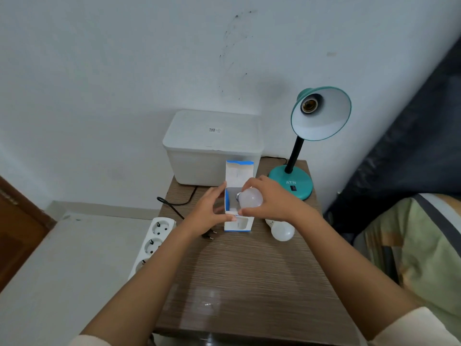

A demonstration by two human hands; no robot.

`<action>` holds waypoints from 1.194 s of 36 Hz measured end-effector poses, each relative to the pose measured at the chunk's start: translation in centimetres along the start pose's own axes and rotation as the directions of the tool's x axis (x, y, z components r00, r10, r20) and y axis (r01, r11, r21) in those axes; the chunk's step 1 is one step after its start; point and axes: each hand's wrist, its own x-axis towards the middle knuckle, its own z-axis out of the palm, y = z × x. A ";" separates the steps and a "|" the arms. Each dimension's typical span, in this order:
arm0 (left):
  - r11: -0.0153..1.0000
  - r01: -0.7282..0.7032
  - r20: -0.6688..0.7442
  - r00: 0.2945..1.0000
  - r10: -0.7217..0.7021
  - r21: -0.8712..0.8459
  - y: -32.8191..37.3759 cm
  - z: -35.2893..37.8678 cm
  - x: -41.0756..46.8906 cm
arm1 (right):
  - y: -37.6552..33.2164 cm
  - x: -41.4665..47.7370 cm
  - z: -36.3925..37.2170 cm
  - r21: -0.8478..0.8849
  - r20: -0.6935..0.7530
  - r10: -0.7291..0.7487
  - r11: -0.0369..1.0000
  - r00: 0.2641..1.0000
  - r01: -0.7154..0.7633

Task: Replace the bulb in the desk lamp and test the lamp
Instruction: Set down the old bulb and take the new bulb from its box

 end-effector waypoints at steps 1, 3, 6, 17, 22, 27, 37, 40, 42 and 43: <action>1.000 -0.001 0.002 1.000 0.001 0.000 0.0 0.0 0.0 | 0.2 -0.2 0.2 0.010 -0.020 0.007 1.000 1.000 -0.006; 1.000 -0.006 0.007 1.000 0.006 0.014 0.1 -0.1 0.0 | 0.4 -0.6 0.5 0.051 -0.064 0.028 0.998 0.998 -0.025; 0.998 -0.016 0.008 1.000 0.015 0.057 0.4 -0.1 -0.1 | 0.5 -1.3 0.6 0.101 -0.109 0.076 0.993 0.991 -0.065; 0.997 -0.037 -0.008 0.999 0.038 0.069 0.6 0.0 -0.2 | 1.8 -2.4 2.9 0.235 -0.163 0.240 0.952 0.957 -0.199; 0.999 -0.032 -0.023 0.999 0.033 0.007 0.4 0.3 -0.3 | 2.5 -1.9 5.1 0.408 -0.215 0.377 0.873 0.901 -0.267; 0.998 -0.030 -0.027 0.999 0.029 -0.051 0.5 0.4 -0.3 | 2.1 -1.4 6.2 0.616 -0.261 0.485 0.749 0.835 -0.243; 0.996 -0.006 0.002 1.000 0.006 -0.090 0.3 0.7 -0.3 | 2.7 2.8 2.7 0.832 -0.253 0.675 0.517 0.693 -0.199; 0.997 -0.009 0.020 1.000 0.011 -0.076 0.3 0.5 -0.3 | 2.6 4.2 1.8 0.847 -0.165 0.689 0.466 0.706 -0.256; 0.997 -0.009 0.013 1.000 0.010 -0.078 0.3 0.4 -0.3 | 2.5 4.7 1.5 0.851 -0.092 0.672 0.436 0.734 -0.292; 0.996 -0.009 0.007 1.000 0.010 -0.085 0.2 0.3 -0.3 | 2.5 4.7 1.3 0.854 -0.064 0.660 0.425 0.749 -0.302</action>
